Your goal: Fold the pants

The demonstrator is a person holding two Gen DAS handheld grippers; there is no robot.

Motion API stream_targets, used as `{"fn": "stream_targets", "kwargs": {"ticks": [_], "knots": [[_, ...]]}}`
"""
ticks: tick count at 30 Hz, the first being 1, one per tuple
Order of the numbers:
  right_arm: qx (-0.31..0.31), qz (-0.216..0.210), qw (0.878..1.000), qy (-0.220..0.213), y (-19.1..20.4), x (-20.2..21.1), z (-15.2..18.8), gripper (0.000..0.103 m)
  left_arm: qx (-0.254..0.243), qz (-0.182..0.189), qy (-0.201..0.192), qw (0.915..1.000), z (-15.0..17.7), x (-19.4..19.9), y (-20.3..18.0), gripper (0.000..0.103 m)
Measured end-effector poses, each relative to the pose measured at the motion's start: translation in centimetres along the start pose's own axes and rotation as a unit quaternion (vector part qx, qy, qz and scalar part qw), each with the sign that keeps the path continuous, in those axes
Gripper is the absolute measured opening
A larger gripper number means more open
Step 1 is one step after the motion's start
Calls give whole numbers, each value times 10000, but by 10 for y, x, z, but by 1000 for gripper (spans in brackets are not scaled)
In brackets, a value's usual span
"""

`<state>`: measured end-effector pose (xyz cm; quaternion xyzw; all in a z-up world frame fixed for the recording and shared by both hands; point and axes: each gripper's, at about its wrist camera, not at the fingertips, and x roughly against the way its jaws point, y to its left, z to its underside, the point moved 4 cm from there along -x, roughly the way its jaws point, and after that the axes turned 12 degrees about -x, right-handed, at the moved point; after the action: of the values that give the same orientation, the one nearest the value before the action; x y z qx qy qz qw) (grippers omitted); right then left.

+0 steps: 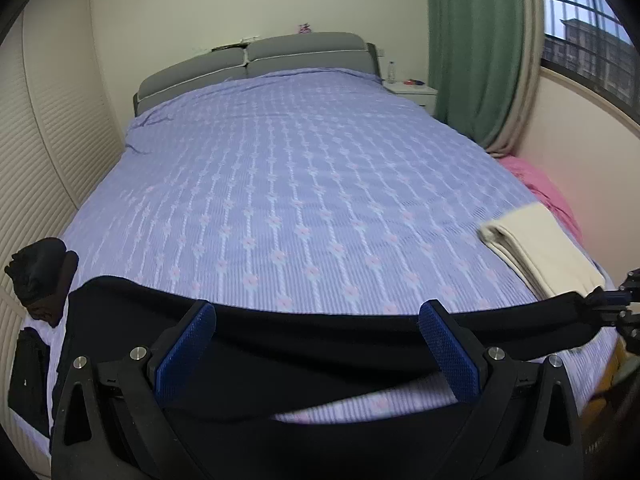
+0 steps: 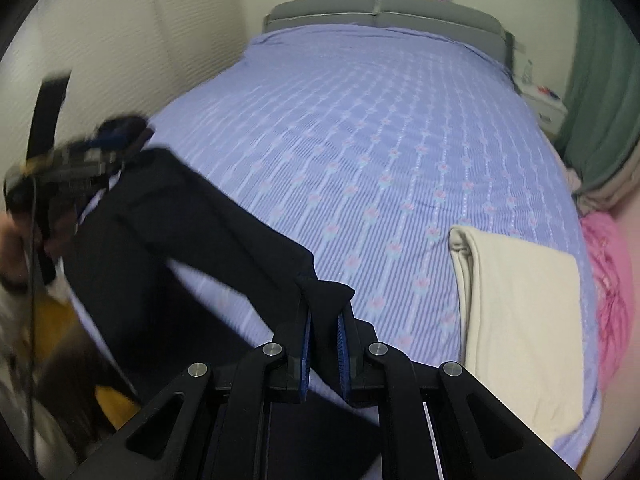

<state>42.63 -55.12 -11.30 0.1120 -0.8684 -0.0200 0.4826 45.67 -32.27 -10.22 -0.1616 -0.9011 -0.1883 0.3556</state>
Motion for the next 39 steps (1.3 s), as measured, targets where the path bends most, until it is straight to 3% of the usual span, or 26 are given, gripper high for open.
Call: {"fn": "stream_targets", "kwargs": {"ticks": [10, 23, 29, 33, 34, 37, 39], "knots": [[1612, 255, 9857, 416, 24, 19, 109, 11, -330, 298, -23, 9990, 54, 43, -72, 103], [2783, 939, 9490, 1146, 35, -21, 206, 11, -549, 223, 309, 9978, 118, 26, -117, 103], [3485, 1151, 9131, 1779, 49, -41, 242, 11, -496, 279, 370, 9977, 145, 21, -124, 103], [3932, 1789, 8712, 2334, 27, -61, 270, 3, -436, 354, 376, 9977, 157, 17, -127, 103], [3873, 1806, 8733, 2338, 21, -62, 273, 3, -450, 363, 392, 9976, 159, 15, -128, 103], [3431, 1559, 9033, 2049, 18, -50, 268, 2, -447, 404, 436, 9972, 163, 12, -127, 103], [3209, 1482, 9170, 1847, 18, -40, 262, 2, -429, 430, 449, 9971, 164, 11, -127, 103]]}}
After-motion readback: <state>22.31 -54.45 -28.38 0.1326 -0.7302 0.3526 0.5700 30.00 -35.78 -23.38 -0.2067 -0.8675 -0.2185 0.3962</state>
